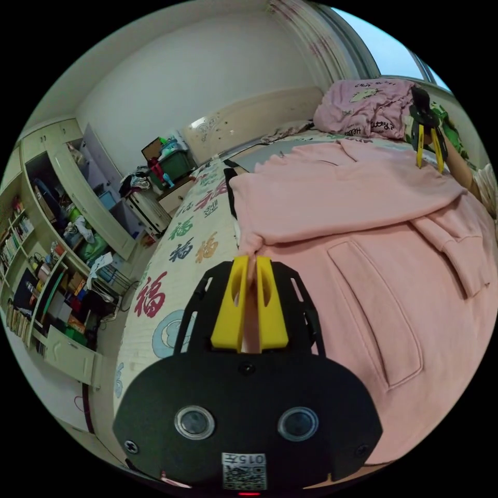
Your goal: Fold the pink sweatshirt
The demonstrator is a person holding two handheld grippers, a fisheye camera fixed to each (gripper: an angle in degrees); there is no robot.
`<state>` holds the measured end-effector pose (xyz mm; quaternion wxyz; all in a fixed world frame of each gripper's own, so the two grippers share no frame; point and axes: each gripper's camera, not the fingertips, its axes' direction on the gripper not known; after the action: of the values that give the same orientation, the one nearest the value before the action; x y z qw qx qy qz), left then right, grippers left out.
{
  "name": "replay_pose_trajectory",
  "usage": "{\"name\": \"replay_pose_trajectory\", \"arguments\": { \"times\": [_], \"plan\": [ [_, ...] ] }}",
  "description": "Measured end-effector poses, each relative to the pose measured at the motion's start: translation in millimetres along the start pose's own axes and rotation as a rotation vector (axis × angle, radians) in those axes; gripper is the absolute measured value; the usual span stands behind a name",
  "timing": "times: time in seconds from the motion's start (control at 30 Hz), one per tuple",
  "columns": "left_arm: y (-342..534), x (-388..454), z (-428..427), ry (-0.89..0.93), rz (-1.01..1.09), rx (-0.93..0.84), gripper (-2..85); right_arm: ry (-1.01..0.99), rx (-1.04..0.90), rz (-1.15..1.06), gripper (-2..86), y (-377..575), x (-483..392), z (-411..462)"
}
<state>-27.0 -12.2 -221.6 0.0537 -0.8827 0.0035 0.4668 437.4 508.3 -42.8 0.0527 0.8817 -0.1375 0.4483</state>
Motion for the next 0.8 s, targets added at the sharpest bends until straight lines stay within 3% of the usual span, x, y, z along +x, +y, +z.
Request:
{"name": "replay_pose_trajectory", "arguments": {
  "times": [0.2, 0.4, 0.53, 0.8],
  "plan": [
    [5, 3, -8, -0.056, -0.023, 0.006, 0.7, 0.031, 0.011, 0.038, 13.8, 13, 5, -17],
    [5, 10, -9, -0.100, -0.024, -0.016, 0.5, -0.109, -0.032, 0.012, 10.0, 4, 21, -5],
    [5, 14, -11, -0.120, -0.029, -0.020, 0.4, -0.069, 0.033, -0.129, 2.0, 21, -7, -16],
    [1, 25, -18, -0.146, -0.033, -0.027, 0.3, 0.041, 0.216, -0.351, 0.0, 58, -62, -43]
  ]
}}
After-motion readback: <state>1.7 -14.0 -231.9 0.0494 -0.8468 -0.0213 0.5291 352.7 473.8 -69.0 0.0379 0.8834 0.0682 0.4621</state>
